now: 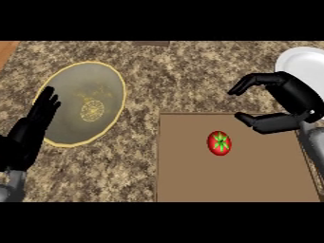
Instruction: Pick the tomato from the tray and place it in the plate
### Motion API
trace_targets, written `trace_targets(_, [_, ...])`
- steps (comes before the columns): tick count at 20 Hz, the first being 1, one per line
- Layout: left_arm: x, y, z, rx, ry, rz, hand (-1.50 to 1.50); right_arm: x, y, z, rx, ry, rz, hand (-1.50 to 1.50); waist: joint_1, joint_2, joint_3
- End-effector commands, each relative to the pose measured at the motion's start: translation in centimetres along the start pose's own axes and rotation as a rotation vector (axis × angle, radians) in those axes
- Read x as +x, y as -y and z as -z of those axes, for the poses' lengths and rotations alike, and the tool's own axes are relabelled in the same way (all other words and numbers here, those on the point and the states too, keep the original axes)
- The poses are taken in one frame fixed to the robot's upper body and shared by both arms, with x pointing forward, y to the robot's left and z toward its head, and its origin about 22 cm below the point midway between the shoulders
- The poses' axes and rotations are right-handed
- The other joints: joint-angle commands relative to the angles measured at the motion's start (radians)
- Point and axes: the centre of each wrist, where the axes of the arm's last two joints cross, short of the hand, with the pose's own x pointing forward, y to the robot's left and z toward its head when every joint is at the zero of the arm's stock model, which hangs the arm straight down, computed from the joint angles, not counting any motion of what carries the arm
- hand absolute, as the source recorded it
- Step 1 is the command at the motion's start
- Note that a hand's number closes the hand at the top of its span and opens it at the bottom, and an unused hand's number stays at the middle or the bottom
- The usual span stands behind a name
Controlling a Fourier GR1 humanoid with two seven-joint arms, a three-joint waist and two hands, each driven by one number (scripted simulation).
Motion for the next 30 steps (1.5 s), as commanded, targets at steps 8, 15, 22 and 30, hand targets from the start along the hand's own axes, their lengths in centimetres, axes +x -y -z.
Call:
trace_targets(8, [-0.1,1.2,1.8,-0.007,-0.106,-0.01,0.0,-6.8,0.0,-1.3,0.334,0.106,0.126,-1.5,-0.009,-0.004,0.001])
trace_targets(15, [-0.3,1.3,2.4,0.002,-0.125,-0.02,0.0,-7.3,0.5,-0.1,0.45,0.086,-0.06,-1.5,-0.028,-0.015,-0.001])
trace_targets(22, [-1.1,1.6,2.5,0.014,-0.124,-0.006,0.0,-6.2,1.3,2.2,0.58,0.004,-0.159,-1.5,-0.038,-0.018,-0.002])
trace_targets(30, [-3.3,1.4,2.2,0.012,-0.158,-0.008,0.0,-7.3,-0.7,2.3,0.689,-0.041,-0.396,-1.5,-0.045,-0.021,-0.002])
